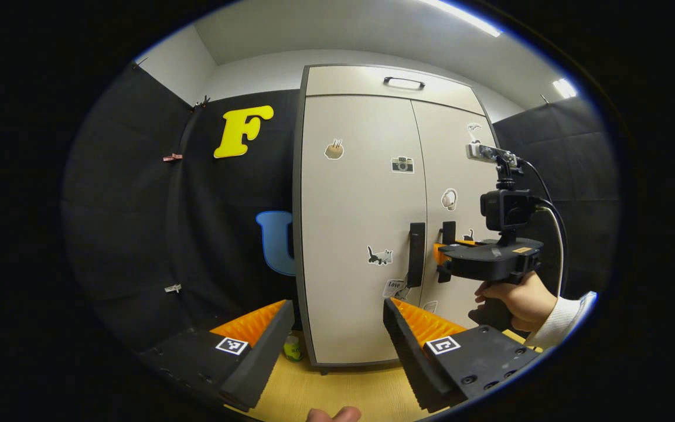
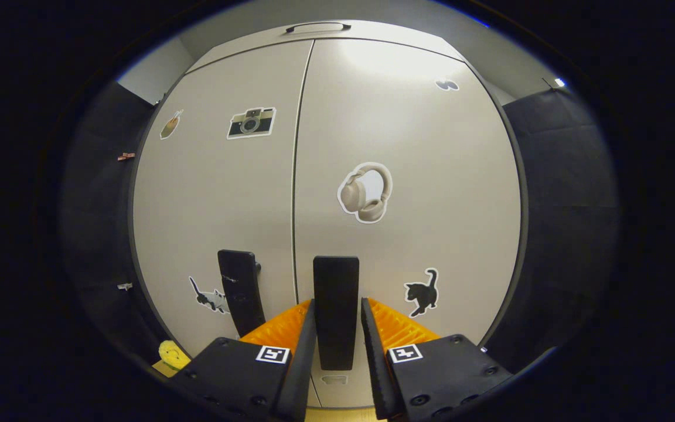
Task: Open the right door of the double-door shoe cabinet with the right hand, and open the left door with the left hand.
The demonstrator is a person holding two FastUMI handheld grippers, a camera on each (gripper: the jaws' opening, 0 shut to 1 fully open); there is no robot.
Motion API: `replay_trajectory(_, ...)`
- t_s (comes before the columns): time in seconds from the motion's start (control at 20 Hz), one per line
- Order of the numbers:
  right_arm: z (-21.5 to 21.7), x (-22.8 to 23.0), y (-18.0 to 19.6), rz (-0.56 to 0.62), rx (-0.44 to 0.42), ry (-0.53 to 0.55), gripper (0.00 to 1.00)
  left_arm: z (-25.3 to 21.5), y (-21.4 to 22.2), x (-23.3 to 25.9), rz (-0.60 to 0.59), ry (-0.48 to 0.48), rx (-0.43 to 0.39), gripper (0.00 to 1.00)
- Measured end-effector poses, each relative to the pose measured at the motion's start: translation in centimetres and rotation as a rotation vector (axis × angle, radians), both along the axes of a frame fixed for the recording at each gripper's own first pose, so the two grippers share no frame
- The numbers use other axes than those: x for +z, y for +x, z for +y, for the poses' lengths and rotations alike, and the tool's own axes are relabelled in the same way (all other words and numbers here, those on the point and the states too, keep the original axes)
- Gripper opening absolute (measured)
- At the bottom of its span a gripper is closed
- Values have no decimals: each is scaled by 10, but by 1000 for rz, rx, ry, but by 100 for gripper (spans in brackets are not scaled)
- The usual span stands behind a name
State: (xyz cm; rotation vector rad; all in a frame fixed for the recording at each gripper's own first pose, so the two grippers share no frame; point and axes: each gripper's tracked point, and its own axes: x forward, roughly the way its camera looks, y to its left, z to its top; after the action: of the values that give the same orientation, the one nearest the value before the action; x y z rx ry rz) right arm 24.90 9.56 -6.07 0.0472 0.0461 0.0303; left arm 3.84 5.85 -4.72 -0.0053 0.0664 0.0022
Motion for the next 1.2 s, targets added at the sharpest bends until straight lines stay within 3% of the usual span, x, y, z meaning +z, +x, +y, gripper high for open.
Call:
replay_trajectory(0.2, 1, -6, 1, 0, 0, -8, 45, 3, -1, -5, 7, -8, 8, 94)
replay_trajectory(0.25, 0, 1, -11, 9, 0, 8, 42, 4, -1, -5, 10, -11, 11, 94)
replay_trajectory(0.35, 0, -4, 5, 23, 0, 46, 29, 4, -5, -6, 11, -17, 16, 94)
replay_trajectory(0.5, -1, -4, 2, 20, 1, 50, 29, 7, -15, -7, 11, -16, 30, 94)
replay_trajectory(0.55, -1, -1, -1, 20, 3, 47, 21, 8, -19, -7, 13, -16, 36, 94)
replay_trajectory(0.65, -2, -2, -3, 18, 5, 21, 16, 9, -27, -9, 19, -19, 53, 94)
replay_trajectory(1.1, -45, 6, -95, 31, 56, 67, 15, -12, -57, 14, -9, 0, 79, 94)
replay_trajectory(1.2, -59, 6, -111, 48, 81, 83, 11, -25, -60, 15, -14, 2, 69, 94)
